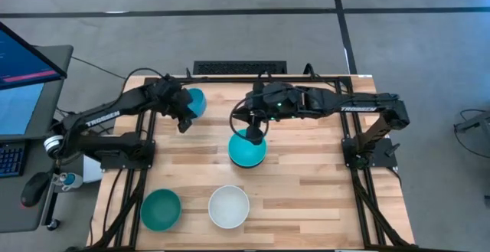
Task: Nest bowls inside each other
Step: Stack the blue bowl on top of the light blue bowl
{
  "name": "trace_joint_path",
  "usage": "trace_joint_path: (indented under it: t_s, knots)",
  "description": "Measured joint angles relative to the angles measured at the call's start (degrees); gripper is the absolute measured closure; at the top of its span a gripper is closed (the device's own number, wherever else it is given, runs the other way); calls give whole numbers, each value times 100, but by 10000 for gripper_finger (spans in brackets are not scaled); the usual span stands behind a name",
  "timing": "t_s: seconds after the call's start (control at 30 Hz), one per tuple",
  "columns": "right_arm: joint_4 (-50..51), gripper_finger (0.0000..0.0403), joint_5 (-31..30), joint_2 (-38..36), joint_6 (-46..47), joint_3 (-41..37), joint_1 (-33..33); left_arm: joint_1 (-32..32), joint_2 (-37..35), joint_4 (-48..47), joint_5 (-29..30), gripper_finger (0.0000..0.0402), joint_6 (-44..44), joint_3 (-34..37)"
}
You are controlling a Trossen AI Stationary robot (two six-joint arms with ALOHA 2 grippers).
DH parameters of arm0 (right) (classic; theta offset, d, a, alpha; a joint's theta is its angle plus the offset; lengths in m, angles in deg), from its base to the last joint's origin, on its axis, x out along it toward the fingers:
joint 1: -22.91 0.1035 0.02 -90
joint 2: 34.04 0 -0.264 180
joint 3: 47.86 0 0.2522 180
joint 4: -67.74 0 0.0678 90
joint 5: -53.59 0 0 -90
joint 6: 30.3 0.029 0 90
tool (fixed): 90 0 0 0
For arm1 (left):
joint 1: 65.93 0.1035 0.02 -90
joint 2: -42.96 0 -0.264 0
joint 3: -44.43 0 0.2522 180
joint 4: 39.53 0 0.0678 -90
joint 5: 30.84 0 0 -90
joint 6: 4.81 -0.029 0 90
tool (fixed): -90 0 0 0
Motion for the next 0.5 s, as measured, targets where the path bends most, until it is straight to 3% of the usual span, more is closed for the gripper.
trace_joint_path:
  t_s: [0.17,0.3,0.5]
  knots:
    - [326,334,53,-222,-11,0,-6,-405,-355,82,-2,401,325,0]
    - [409,334,552,-278,-17,0,-15,-818,-408,143,80,401,528,0]
    - [806,334,776,-276,-5,-3,-17,-1374,-410,515,313,401,842,-2]
